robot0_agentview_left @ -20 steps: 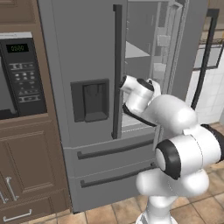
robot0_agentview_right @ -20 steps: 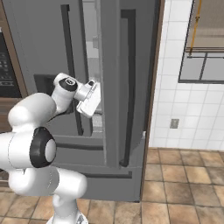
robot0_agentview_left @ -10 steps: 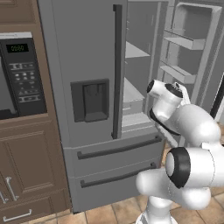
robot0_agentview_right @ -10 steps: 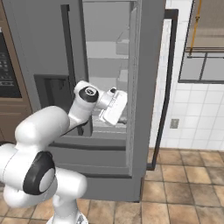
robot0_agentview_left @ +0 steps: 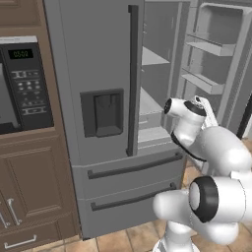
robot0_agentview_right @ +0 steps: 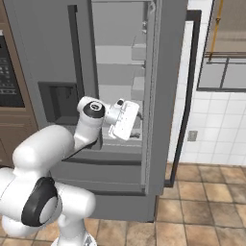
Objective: Place one of the steaks on the plate and the other in the bowl. Then place the bowl in the fridge.
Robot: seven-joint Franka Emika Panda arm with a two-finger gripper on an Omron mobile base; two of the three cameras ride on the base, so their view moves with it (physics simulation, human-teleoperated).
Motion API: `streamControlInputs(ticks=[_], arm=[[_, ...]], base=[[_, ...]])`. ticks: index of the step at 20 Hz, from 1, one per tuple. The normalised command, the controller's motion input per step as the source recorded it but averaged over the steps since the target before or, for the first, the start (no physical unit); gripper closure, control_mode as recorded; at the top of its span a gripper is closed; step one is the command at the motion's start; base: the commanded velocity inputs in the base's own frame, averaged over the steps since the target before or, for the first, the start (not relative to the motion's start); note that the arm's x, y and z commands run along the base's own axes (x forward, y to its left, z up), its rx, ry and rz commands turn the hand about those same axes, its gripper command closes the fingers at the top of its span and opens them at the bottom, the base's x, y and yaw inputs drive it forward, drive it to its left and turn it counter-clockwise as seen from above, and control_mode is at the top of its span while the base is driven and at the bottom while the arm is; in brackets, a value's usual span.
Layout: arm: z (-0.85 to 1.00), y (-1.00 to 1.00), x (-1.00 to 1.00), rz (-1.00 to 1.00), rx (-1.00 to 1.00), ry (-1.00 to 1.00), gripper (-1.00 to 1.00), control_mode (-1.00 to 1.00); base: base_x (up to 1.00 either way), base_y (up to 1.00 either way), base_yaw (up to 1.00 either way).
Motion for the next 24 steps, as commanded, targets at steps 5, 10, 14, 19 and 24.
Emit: streamControlInputs(ticks=[5, 10, 14, 19, 24], arm=[[0.59, 1.00, 0.01, 0.00, -0.03, 0.07, -1.00, -1.00], [0.01, 0.48, 0.13, -0.09, 0.16, 0.10, -1.00, -1.00], [-0.45, -0.90, -0.03, -0.10, 0.00, 0.38, -1.00, -1.00], [-0.34, -1.00, -0.42, -0.08, -0.02, 0.29, -1.00, -1.00], [-0.04, -1.00, -0.40, 0.05, -0.10, 0.19, -1.00, -1.00]], base=[[0.00, 0.00, 0.00], [0.00, 0.00, 0.00], [0.00, 0.00, 0.00], [0.00, 0.00, 0.00], [0.00, 0.00, 0.00]])
